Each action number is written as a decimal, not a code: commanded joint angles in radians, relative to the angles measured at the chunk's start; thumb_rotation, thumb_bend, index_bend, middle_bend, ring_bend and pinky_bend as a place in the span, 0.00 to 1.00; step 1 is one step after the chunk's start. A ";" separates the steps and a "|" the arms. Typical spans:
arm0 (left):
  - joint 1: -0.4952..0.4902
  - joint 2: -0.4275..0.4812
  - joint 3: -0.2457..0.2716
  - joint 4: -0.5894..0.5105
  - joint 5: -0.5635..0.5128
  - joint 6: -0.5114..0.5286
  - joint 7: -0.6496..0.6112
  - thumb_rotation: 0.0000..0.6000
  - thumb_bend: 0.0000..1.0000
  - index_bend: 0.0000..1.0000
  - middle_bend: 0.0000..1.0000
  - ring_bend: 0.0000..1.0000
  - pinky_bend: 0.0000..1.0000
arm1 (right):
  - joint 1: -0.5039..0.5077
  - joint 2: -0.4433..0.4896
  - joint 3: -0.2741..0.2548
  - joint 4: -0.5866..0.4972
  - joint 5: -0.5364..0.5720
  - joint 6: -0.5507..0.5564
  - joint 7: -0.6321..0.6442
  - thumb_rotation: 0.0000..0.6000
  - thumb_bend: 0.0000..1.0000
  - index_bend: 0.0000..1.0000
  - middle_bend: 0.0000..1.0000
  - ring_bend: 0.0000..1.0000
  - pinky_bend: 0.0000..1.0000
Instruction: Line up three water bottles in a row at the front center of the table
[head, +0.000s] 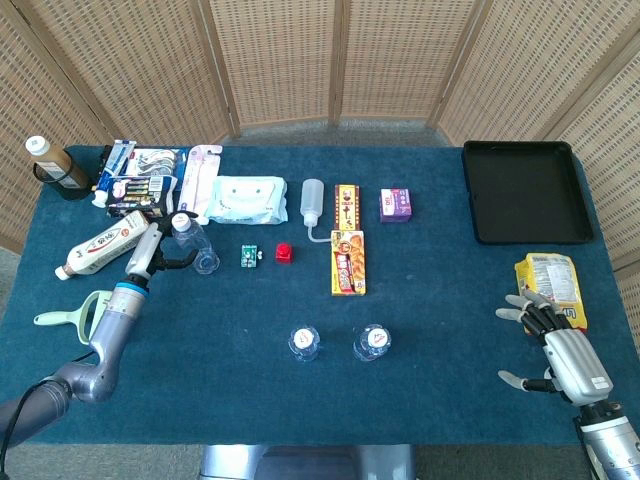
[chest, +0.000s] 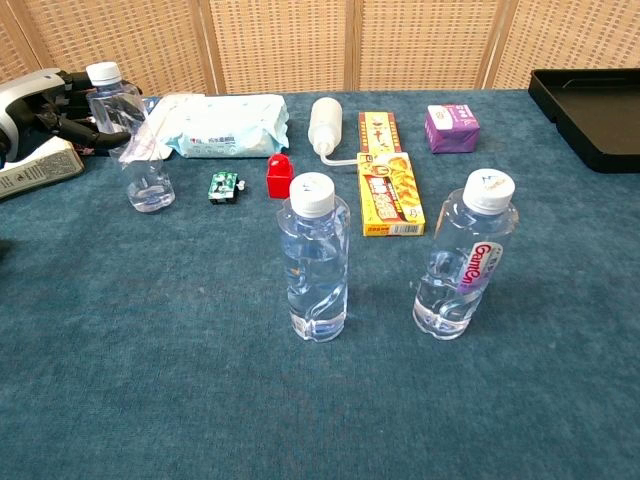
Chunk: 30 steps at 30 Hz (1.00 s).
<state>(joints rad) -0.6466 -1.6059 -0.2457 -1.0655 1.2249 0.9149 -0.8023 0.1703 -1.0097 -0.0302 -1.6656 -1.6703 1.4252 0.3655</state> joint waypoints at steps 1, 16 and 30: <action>0.009 0.006 -0.005 -0.027 0.007 0.012 0.005 1.00 0.49 0.45 0.44 0.29 0.36 | 0.000 0.000 -0.001 0.000 -0.001 0.001 0.000 1.00 0.00 0.25 0.14 0.05 0.00; 0.057 0.244 0.121 -0.305 0.276 0.108 0.005 1.00 0.46 0.45 0.45 0.29 0.36 | 0.000 -0.001 -0.002 -0.006 -0.004 0.002 -0.008 1.00 0.00 0.25 0.14 0.05 0.00; 0.072 0.299 0.279 -0.509 0.500 0.182 0.218 1.00 0.45 0.45 0.45 0.29 0.35 | -0.004 0.004 -0.003 -0.011 -0.012 0.014 -0.006 1.00 0.00 0.25 0.14 0.05 0.00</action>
<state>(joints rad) -0.5727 -1.3006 0.0139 -1.5507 1.7098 1.1003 -0.6284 0.1664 -1.0059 -0.0335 -1.6769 -1.6819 1.4389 0.3587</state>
